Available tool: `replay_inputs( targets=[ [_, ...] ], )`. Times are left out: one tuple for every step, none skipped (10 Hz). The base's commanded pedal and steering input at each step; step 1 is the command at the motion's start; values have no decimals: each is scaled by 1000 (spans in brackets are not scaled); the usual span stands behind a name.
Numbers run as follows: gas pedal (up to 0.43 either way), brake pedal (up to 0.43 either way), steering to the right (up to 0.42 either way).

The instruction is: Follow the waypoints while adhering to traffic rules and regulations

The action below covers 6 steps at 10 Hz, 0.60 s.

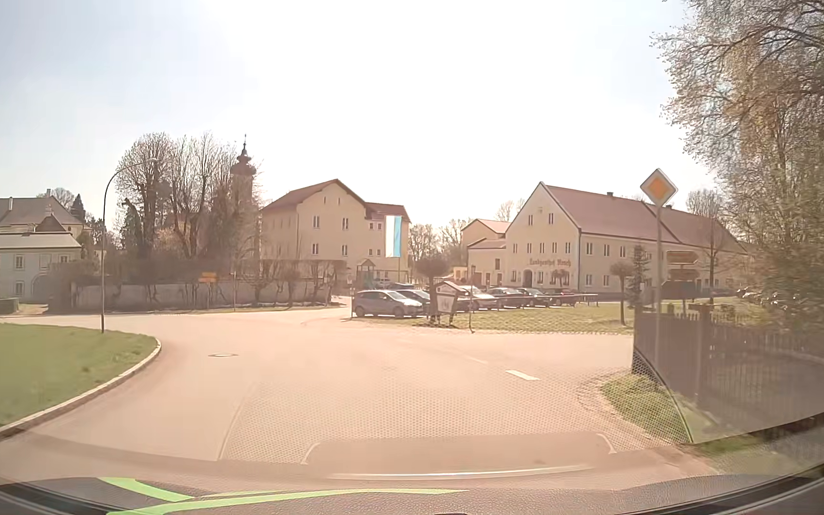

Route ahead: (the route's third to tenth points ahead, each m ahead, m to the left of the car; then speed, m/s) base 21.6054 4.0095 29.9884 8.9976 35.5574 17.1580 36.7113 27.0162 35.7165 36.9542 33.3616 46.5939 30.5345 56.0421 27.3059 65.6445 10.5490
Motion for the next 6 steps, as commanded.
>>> replay_inputs(
  targets=[
    [0,152,-59],
    [0,146,-67],
    [0,146,-71],
    [0,134,-74],
    [0,116,-75],
    [0,104,-78]
  ],
)
